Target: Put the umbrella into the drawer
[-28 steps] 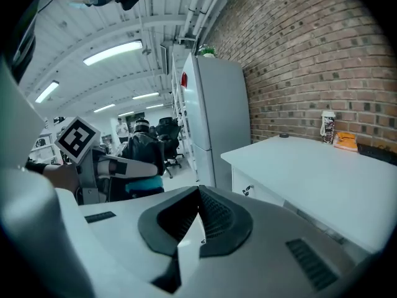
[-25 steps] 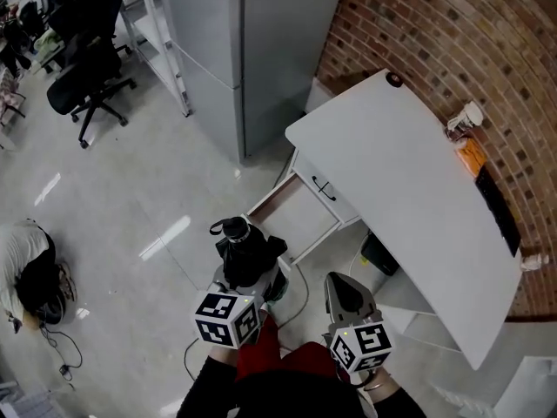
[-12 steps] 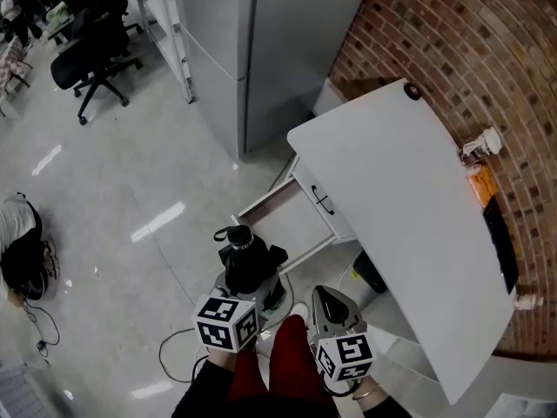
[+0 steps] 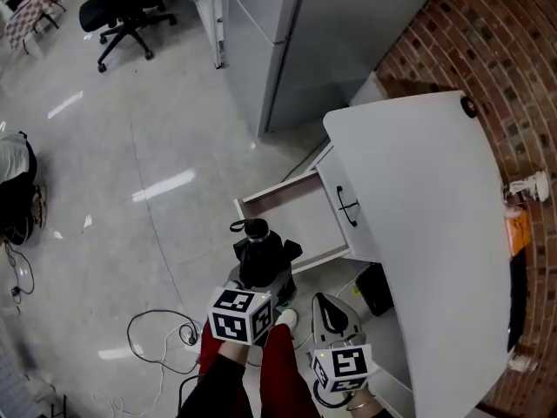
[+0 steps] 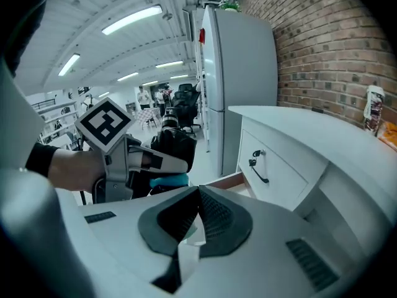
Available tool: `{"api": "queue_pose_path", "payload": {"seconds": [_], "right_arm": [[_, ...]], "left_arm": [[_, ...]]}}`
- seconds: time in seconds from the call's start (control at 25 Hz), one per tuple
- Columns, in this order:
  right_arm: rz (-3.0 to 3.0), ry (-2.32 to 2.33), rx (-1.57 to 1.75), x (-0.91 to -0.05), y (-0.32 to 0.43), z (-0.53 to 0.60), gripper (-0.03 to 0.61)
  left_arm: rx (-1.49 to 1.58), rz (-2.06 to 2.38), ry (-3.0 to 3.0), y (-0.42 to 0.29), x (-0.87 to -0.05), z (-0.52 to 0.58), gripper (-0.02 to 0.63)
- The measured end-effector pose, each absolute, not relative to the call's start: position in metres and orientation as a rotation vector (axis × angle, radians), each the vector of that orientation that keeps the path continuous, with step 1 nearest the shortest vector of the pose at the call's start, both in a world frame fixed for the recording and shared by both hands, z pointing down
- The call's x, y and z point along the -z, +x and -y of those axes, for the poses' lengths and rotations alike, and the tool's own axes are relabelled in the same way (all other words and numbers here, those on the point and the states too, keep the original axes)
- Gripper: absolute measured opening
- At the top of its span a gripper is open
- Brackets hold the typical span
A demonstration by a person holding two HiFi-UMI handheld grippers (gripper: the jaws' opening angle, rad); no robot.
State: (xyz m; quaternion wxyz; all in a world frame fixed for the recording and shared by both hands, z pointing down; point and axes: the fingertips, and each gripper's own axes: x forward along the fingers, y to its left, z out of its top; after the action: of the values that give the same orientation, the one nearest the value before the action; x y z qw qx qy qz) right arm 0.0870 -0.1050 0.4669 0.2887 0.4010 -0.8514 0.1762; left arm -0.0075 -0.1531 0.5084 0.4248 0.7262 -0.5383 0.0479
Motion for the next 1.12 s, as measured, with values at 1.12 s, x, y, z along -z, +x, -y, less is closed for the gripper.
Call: {"api": "queue_pose_path", "payload": {"seconds": [1.12], "right_arm": [[2.027,1.029,-0.490,-0.640,0.092,0.176,0.002]], "left_arm": [[-0.227,1.314,1.558,0.026,-0.722,0.228,0.212]]}}
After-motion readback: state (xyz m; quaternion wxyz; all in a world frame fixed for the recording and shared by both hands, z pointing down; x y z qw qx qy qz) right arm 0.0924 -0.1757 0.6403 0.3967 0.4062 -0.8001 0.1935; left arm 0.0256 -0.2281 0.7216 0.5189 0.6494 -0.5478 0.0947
